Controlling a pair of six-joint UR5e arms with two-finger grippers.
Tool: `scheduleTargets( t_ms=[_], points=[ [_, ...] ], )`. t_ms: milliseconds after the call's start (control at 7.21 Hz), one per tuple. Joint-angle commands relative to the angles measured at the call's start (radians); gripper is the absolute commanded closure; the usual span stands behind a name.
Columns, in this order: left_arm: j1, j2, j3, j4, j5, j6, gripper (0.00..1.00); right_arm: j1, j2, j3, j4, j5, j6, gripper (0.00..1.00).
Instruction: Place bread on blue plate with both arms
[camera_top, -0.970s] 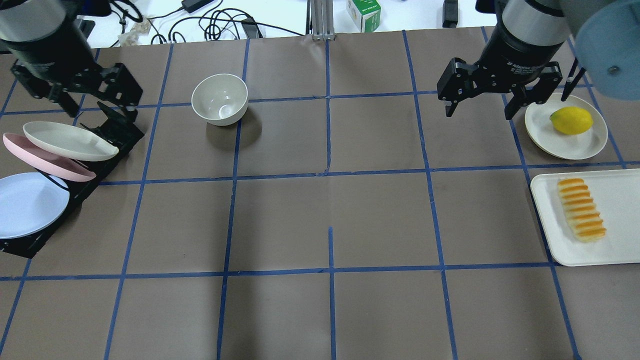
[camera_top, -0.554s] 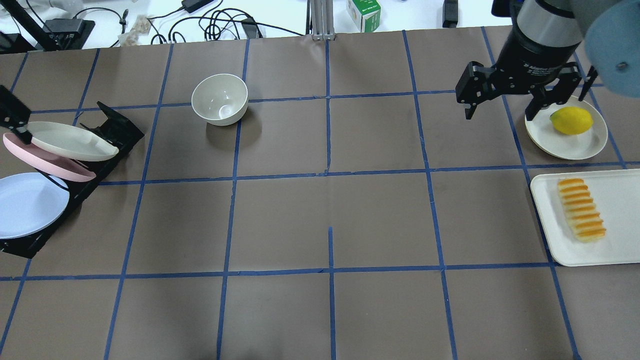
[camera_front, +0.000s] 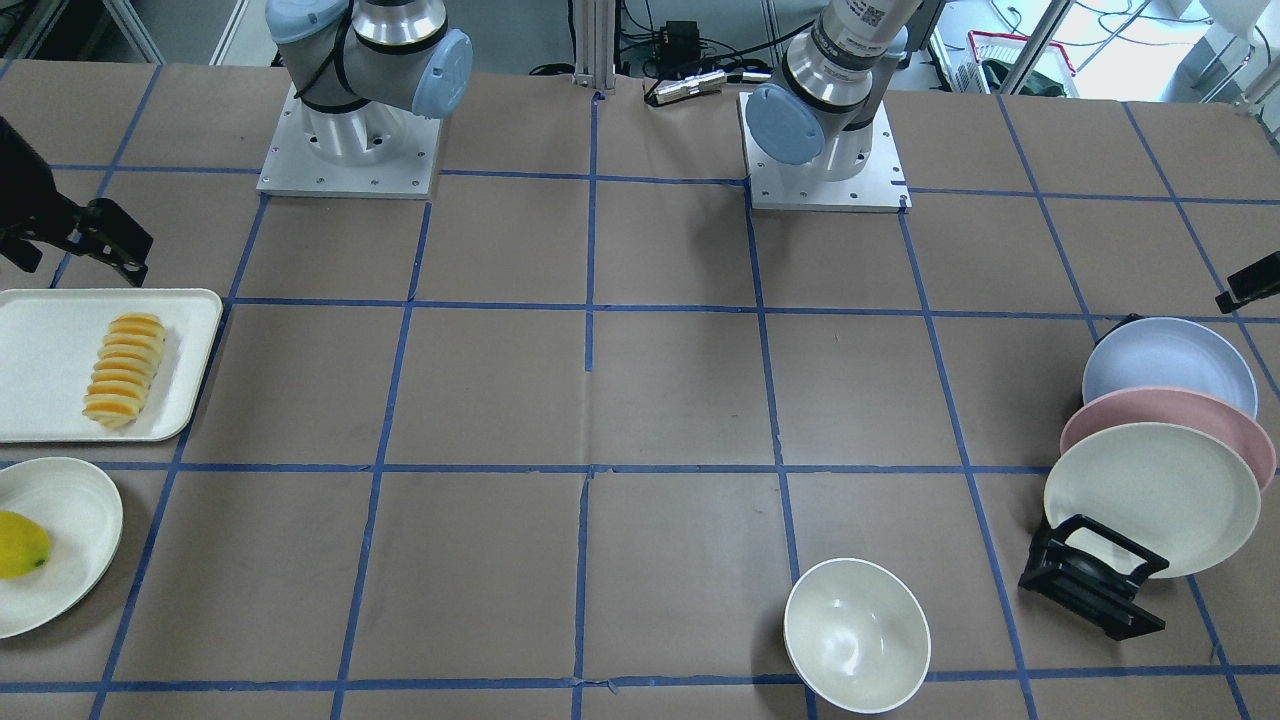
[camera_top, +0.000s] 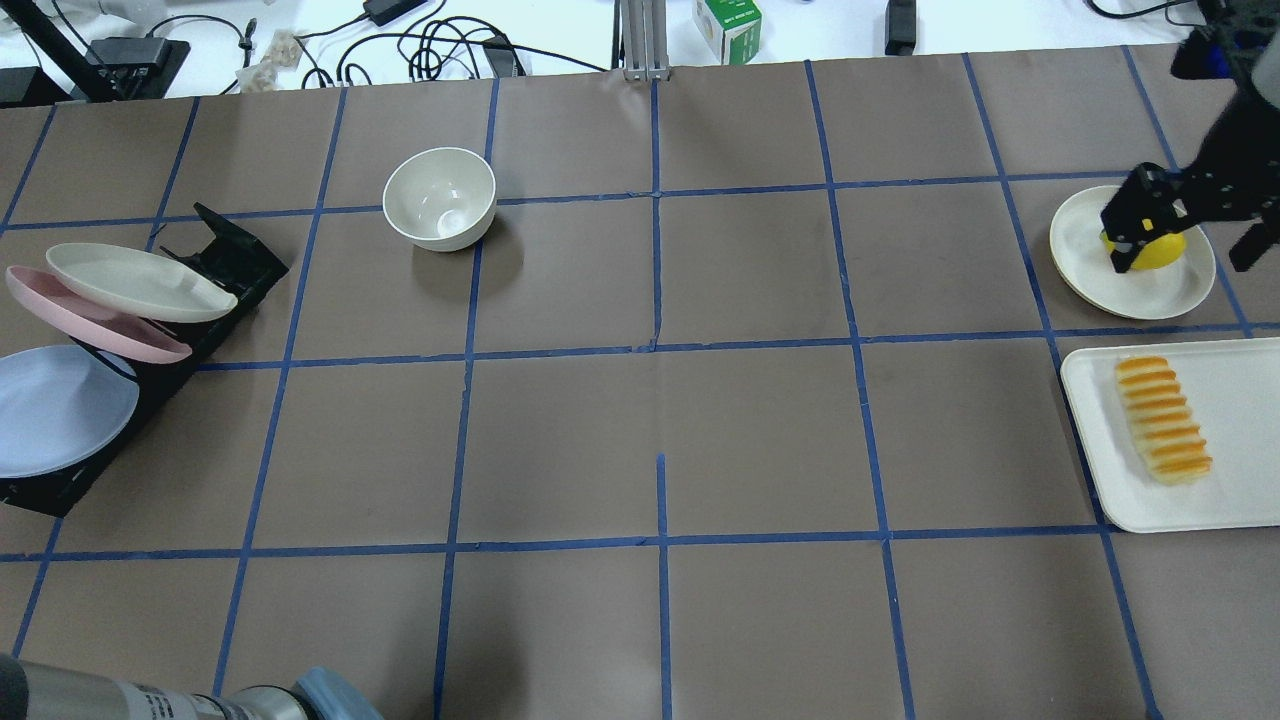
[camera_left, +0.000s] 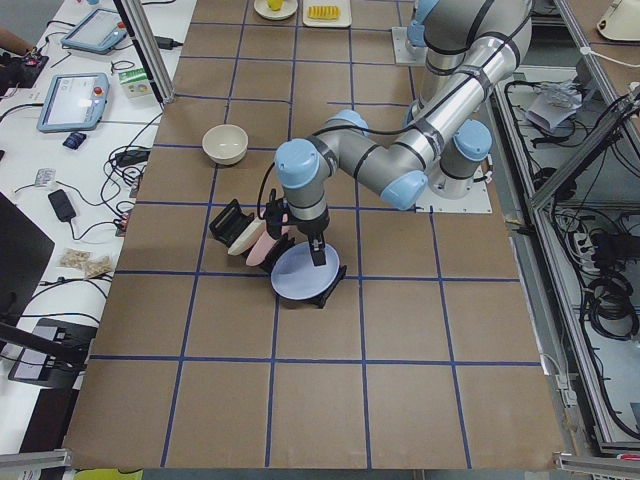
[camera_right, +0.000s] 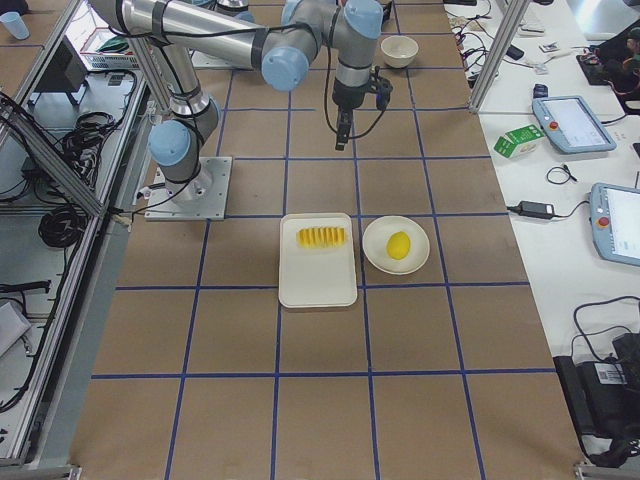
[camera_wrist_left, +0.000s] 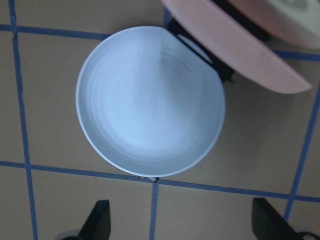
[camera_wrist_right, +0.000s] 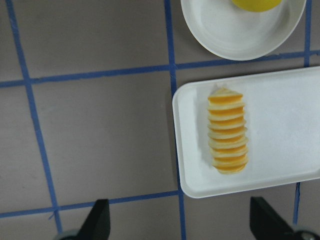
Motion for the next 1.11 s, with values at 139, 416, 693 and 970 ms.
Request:
scheduleTargets(
  t_ms=[139,416,693,970],
  points=[
    [0.015,-0.052,-0.165,0.274,-0.019,-0.251,0.00,-0.178,0.045,0.191,-0.277,0.008,-0.257,0.00],
    [0.019,-0.088,-0.242,0.486,-0.013,-0.232,0.00,-0.219,0.065,0.317,-0.430,0.013,-0.267,0.00],
    [0.024,-0.085,-0.232,0.480,-0.011,-0.220,0.06,-0.224,0.112,0.359,-0.529,0.007,-0.273,0.00],
    [0.024,-0.086,-0.229,0.481,0.021,-0.211,0.69,-0.242,0.213,0.361,-0.578,0.009,-0.268,0.00]
  ],
)
